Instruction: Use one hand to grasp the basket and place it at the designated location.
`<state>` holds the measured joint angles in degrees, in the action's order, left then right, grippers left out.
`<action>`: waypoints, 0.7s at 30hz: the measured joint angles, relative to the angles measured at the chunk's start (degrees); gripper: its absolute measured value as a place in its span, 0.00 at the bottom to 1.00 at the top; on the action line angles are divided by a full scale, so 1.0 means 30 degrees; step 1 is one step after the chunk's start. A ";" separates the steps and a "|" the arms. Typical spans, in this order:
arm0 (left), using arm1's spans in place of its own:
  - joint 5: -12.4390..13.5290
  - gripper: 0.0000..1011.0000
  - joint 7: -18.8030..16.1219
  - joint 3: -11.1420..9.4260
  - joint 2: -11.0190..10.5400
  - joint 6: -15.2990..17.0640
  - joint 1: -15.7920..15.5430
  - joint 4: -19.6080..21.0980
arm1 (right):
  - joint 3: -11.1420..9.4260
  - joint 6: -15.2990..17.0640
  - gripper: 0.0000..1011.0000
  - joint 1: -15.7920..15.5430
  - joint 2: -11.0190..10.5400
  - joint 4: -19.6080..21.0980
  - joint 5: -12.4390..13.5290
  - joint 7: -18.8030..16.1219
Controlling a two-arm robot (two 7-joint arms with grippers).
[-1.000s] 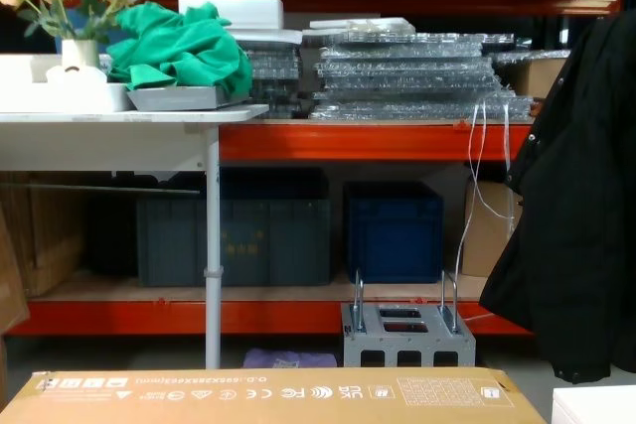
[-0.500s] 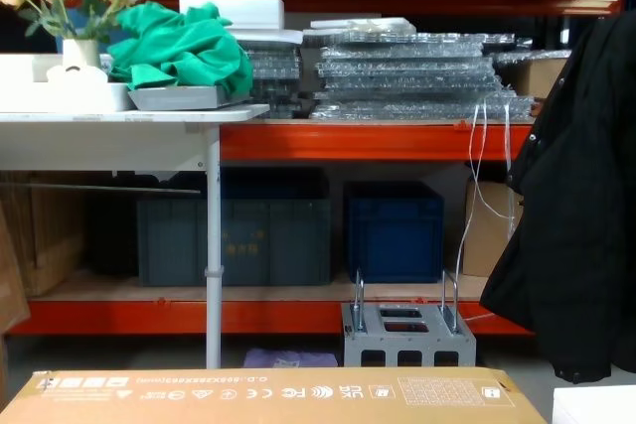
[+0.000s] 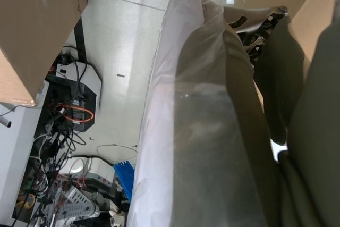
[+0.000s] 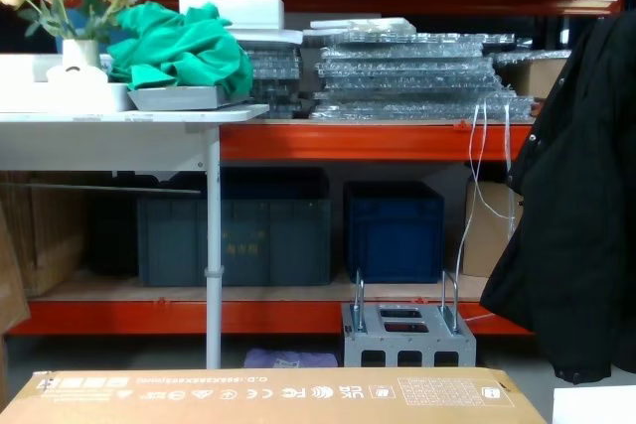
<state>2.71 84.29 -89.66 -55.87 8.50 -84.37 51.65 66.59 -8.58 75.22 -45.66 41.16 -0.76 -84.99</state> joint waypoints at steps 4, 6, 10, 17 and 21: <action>-0.0001 0.00 0.0000 0.0000 0.0000 0.0000 0.0000 -0.0001 | -0.0098 -0.0047 0.00 -0.0147 0.0036 0.0061 -0.0079 -0.0055; -0.0001 0.00 -0.0001 0.0000 0.0000 0.0000 0.0000 0.0001 | -0.0129 -0.0118 0.00 -0.0208 0.0175 -0.0004 -0.0161 -0.0072; 0.0000 0.00 0.0000 0.0000 0.0001 0.0000 0.0000 -0.0002 | -0.0218 -0.0201 0.00 -0.0291 0.0354 -0.0126 -0.0287 -0.0096; 0.0000 0.00 0.0000 0.0001 0.0000 -0.0001 0.0000 0.0000 | -0.0276 -0.0352 0.00 -0.0582 0.0810 -0.0492 -0.0558 -0.0173; -0.0001 0.00 0.0000 0.0000 -0.0001 0.0000 0.0000 0.0000 | -0.0271 -0.0405 0.00 -0.0772 0.1132 -0.0741 -0.0790 -0.0243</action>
<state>2.71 84.29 -89.66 -55.88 8.49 -84.37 51.65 65.77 -9.79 72.91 -42.26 38.94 -3.13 -85.72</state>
